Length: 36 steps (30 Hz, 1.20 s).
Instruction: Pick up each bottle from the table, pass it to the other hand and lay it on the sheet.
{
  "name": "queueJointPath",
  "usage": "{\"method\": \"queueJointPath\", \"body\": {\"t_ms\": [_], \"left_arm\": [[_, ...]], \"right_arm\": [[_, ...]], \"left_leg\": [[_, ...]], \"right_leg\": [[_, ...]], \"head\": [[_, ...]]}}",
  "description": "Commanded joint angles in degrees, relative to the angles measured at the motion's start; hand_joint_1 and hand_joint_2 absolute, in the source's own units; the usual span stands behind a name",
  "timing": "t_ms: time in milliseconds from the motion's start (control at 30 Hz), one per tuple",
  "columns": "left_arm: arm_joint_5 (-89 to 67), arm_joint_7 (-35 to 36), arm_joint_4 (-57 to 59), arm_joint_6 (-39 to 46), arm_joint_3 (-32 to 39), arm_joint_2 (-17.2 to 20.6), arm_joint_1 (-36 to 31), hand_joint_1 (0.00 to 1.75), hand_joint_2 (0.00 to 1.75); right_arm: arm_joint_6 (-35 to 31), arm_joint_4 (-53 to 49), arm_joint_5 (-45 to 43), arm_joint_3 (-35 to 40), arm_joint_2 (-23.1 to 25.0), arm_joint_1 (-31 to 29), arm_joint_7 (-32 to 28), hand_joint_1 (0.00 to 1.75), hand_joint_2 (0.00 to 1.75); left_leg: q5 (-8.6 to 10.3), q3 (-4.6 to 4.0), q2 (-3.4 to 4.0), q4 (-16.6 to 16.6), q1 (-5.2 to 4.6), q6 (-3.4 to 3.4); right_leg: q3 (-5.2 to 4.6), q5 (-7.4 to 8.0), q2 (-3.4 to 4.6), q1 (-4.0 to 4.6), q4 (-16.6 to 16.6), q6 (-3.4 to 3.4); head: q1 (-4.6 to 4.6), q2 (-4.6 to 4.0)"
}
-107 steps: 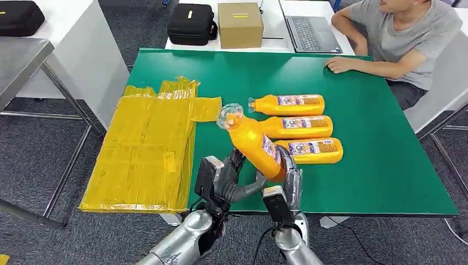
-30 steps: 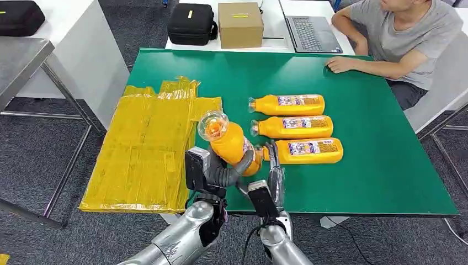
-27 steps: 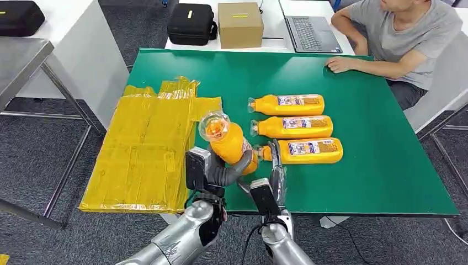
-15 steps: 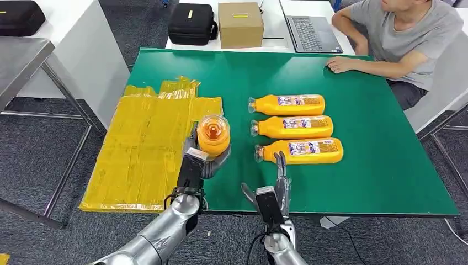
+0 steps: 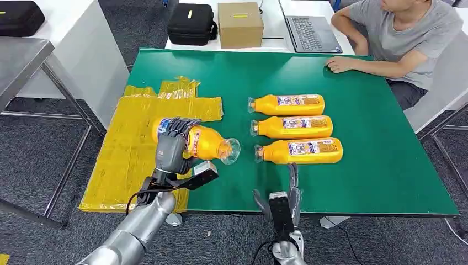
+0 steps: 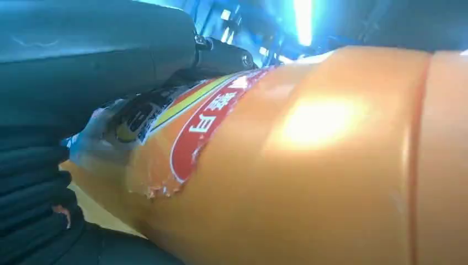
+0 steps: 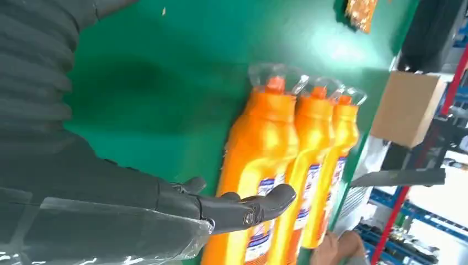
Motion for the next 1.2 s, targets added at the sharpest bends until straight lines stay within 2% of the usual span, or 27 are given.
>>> {"method": "queueJointPath", "body": {"t_ms": [33,200,300,433,467,500,533,600,667,733,767,967,1200], "left_arm": [[-10.74,11.41,5.44,0.31,12.96,4.31,-2.81,1.75,1.75],[-10.74,11.41,5.44,0.31,12.96,4.31,-2.81,1.75,1.75],[-10.74,11.41,5.44,0.31,12.96,4.31,-2.81,1.75,1.75],[-20.58,24.81,8.7,0.31,11.77,7.42,-3.77,1.75,1.75],[-21.65,26.44,9.99,0.31,11.22,8.04,-4.23,1.75,1.75],[-22.93,28.55,10.99,0.31,10.9,8.48,-4.67,1.75,1.75],[-23.67,32.57,13.66,0.31,8.2,9.8,-5.76,1.75,1.75],[-23.65,35.81,18.17,0.31,5.62,10.95,-7.66,1.75,1.75],[-23.28,34.32,19.27,0.31,5.58,10.89,-8.39,1.75,1.75],[-23.51,33.84,20.55,0.31,5.2,10.53,-9.01,1.75,1.75],[-23.67,35.39,21.81,0.31,3.64,10.43,-9.61,1.75,1.75],[-23.67,36.24,24.07,-0.04,-0.57,9.29,-9.27,1.75,1.75],[-23.62,34.69,24.36,-0.27,-1.17,9.05,-8.51,1.75,1.75]], "right_arm": [[1.2,4.78,-0.3,-3.17,0.06,-1.7,0.0,0.0,1.75],[1.2,4.78,-0.3,-3.17,0.06,-1.7,0.0,0.0,1.75],[1.2,4.78,-0.3,-3.17,0.06,-1.7,0.0,0.0,1.75],[2.26,6.59,-0.41,-3.75,0.79,-2.44,0.0,0.0,1.75],[2.39,6.76,-0.27,-3.86,0.86,-2.56,0.0,0.0,1.75],[2.43,7.03,-0.12,-3.78,0.89,-2.73,0.0,0.0,1.75],[2.5,7.3,0.05,-3.75,0.92,-2.94,0.0,0.0,1.75],[2.58,7.38,0.46,-3.36,0.81,-3.34,0.0,0.0,1.75],[2.62,7.18,0.58,-3.15,0.76,-3.41,0.0,0.0,1.75],[2.82,7.29,0.48,-3.18,0.81,-3.5,0.0,0.0,1.75],[2.73,7.38,0.42,-3.1,0.87,-3.59,0.0,0.0,1.75],[3.14,5.52,0.46,-2.68,1.22,-2.81,0.0,0.0,1.75],[3.44,5.43,0.42,-2.5,1.27,-2.54,0.0,0.0,1.75]], "left_leg": [[-0.12,0.32,0.25,-0.03,0.05,-0.15],[0.02,0.12,0.0,-0.03,0.03,-0.09],[-0.13,0.36,0.08,0.05,0.06,-0.17],[-0.14,0.48,0.08,0.0,0.05,-0.23],[0.0,0.22,0.11,-0.04,0.03,-0.14],[-0.06,0.35,0.11,-0.03,0.04,-0.19],[-0.12,0.41,0.15,0.02,0.05,-0.24],[-0.08,0.33,0.13,0.02,0.06,-0.23],[0.05,0.08,-0.02,-0.02,0.03,-0.12],[0.0,0.22,0.03,0.02,0.06,-0.24],[0.08,0.05,-0.03,0.01,0.04,-0.16],[-0.03,0.24,0.0,0.03,0.04,-0.22],[0.07,0.04,-0.03,0.0,0.02,-0.18]], "right_leg": [[0.22,-0.05,0.21,0.06,-0.01,-0.13],[0.09,-0.04,-0.03,0.03,-0.01,-0.07],[0.32,-0.19,0.02,0.06,0.1,-0.15],[0.41,-0.22,0.01,0.06,0.12,-0.2],[0.17,-0.05,0.08,0.03,0.03,-0.12],[0.29,-0.12,0.07,0.05,0.07,-0.17],[0.33,-0.17,0.09,0.06,0.15,-0.22],[0.24,-0.14,0.06,0.07,0.14,-0.2],[0.02,-0.04,-0.05,0.04,0.1,-0.09],[0.12,-0.11,-0.02,0.07,0.18,-0.16],[-0.01,-0.04,-0.06,0.04,0.13,-0.08],[0.15,-0.16,-0.04,0.04,0.2,-0.13],[-0.05,-0.06,-0.05,0.02,0.15,-0.09]], "head": [[-0.02,0.0],[-0.02,0.0],[-0.02,0.0],[-0.02,0.0],[0.0,0.0],[0.0,0.0],[0.0,0.0],[-0.02,0.0],[0.0,0.0],[-0.02,0.0],[-0.02,0.0],[0.0,0.0],[-0.02,0.0]]}}
